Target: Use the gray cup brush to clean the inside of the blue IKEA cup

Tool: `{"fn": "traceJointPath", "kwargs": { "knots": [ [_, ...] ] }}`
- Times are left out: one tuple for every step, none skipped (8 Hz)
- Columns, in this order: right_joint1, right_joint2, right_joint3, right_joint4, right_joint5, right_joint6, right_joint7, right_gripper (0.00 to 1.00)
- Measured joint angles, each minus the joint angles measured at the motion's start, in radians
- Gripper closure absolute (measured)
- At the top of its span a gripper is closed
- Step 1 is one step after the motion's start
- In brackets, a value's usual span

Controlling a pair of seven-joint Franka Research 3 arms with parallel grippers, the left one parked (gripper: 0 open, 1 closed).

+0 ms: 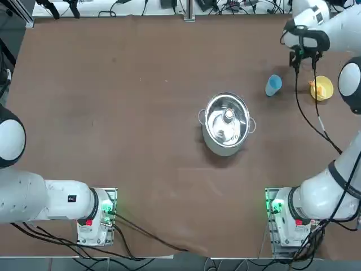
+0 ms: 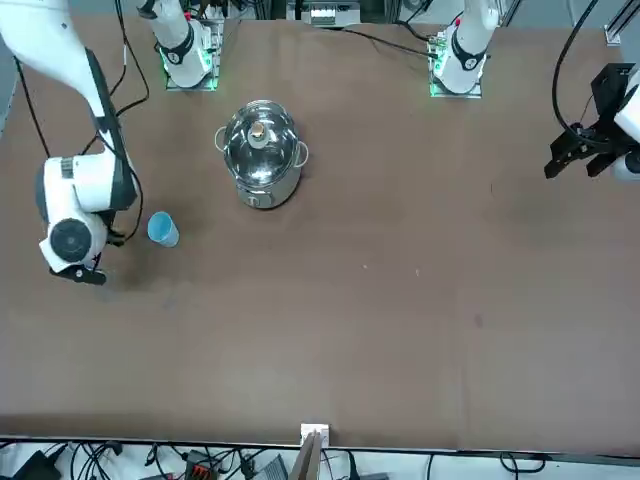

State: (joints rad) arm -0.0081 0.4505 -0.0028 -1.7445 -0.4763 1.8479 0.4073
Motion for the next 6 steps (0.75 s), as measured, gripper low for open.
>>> {"fn": "traceJointPath", "kwargs": {
  "knots": [
    [0.004,-0.03,0.019,0.028,0.045,-0.019,-0.001,0.0],
    [0.007,-0.062,0.032,0.056,0.092,-0.032,-0.002,0.0],
    [0.009,-0.097,0.04,0.086,0.152,-0.046,-0.017,0.0],
    [0.009,-0.133,0.044,0.121,0.219,-0.08,-0.051,0.0],
    [0.008,-0.166,0.043,0.165,0.285,-0.135,-0.109,0.0],
    [0.002,-0.2,0.038,0.209,0.347,-0.194,-0.189,0.0]
  ]
}}
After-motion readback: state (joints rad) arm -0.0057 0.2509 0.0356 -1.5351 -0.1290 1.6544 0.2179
